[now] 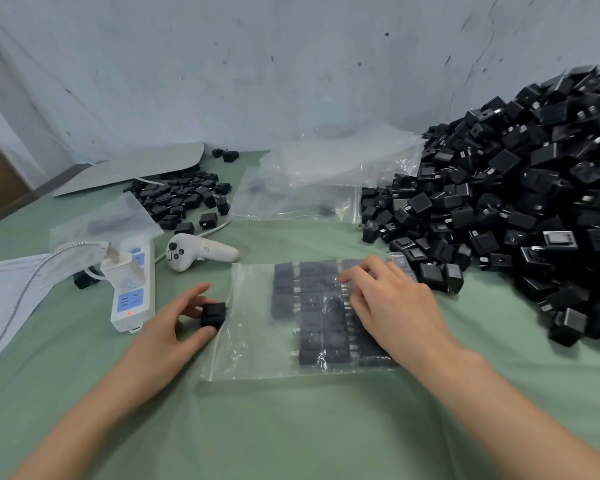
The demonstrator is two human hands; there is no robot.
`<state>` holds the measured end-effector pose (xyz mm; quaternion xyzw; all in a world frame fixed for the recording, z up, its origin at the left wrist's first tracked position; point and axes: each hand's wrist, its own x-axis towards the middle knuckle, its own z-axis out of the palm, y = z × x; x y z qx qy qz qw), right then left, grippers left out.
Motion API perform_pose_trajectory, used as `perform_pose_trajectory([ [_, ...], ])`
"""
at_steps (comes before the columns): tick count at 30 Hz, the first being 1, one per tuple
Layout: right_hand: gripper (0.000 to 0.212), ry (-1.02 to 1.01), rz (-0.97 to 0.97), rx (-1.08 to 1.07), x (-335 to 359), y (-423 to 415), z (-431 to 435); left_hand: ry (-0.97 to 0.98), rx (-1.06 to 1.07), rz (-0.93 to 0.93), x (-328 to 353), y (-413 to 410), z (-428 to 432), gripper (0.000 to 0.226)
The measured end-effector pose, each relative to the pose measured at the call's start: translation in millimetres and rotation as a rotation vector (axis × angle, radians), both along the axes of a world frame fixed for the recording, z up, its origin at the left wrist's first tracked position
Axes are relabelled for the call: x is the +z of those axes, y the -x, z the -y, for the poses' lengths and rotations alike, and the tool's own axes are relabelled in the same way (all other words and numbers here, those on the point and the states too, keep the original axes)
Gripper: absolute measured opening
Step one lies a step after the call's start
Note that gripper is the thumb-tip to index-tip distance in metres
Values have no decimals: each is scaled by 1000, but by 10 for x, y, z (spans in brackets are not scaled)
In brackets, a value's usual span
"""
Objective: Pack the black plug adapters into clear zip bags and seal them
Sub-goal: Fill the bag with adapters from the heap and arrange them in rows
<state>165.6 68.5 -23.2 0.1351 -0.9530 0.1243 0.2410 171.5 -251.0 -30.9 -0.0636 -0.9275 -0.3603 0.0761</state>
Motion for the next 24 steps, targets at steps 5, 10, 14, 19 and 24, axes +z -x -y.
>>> perform_pose_trajectory([
  [5, 20, -7, 39, -10, -21, 17, -5, -47, -19, 10, 1, -48, 23, 61],
  [10, 23, -12, 64, -6, -45, 31, -15, -137, -132, 92, -9, -51, 6, 63],
  [14, 25, -7, 82, -7, -47, 41, -13, -250, -127, 144, -21, -2, 51, 65],
  [19, 25, -7, 83, -6, -48, 38, -12, -270, -107, 92, -2, 72, 53, 70],
  [24, 23, -2, 80, -4, -55, 36, -9, -355, -178, 146, 55, 98, -48, 76],
])
